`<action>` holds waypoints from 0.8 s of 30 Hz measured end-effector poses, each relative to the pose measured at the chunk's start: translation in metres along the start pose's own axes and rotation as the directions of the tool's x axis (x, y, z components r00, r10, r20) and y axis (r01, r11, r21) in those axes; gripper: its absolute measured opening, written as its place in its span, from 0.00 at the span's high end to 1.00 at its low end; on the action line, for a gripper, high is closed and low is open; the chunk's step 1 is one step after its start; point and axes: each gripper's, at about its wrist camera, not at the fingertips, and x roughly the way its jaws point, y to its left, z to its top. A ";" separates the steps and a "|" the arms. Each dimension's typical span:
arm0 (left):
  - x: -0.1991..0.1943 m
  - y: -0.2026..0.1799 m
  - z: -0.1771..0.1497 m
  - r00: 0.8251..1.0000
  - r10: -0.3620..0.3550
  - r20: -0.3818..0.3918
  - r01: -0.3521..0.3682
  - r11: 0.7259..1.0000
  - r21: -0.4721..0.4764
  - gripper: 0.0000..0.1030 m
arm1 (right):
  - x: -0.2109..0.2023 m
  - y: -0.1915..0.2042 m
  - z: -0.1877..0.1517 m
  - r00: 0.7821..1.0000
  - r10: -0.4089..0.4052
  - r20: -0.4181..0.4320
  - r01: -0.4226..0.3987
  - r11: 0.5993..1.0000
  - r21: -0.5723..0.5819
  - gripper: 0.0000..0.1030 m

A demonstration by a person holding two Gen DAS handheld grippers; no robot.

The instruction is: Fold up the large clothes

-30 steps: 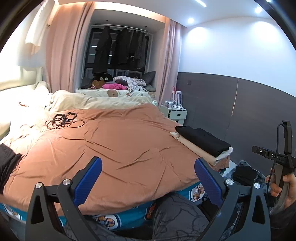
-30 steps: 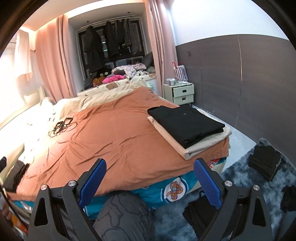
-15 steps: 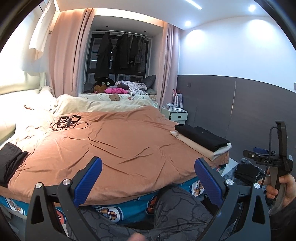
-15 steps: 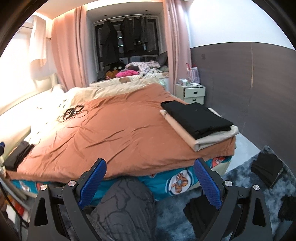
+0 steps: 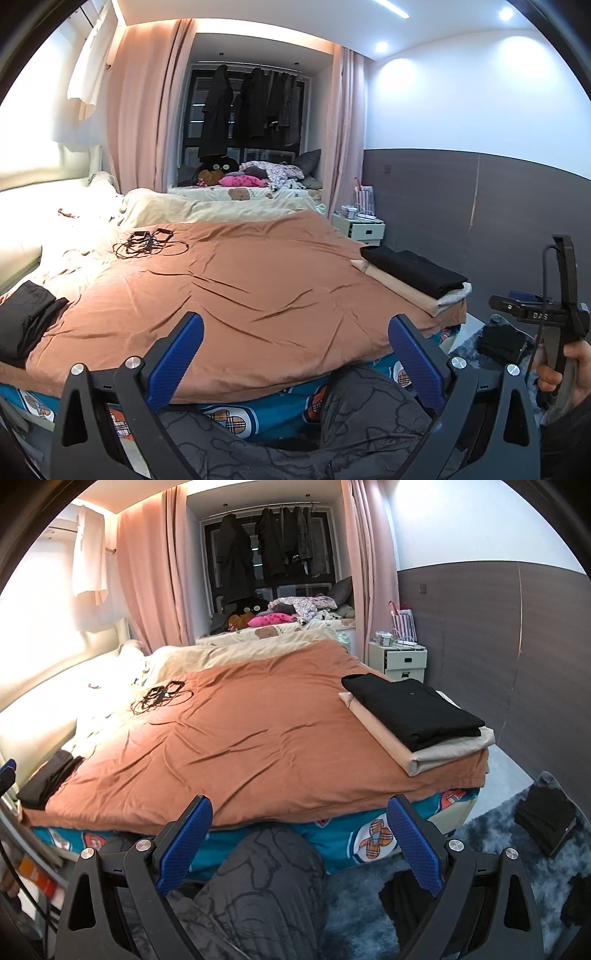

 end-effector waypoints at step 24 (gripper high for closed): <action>-0.010 0.012 0.001 0.999 0.035 0.003 -0.035 0.998 -0.052 0.01 | -0.006 0.011 0.002 0.999 0.030 0.016 -0.030 0.999 -0.027 0.07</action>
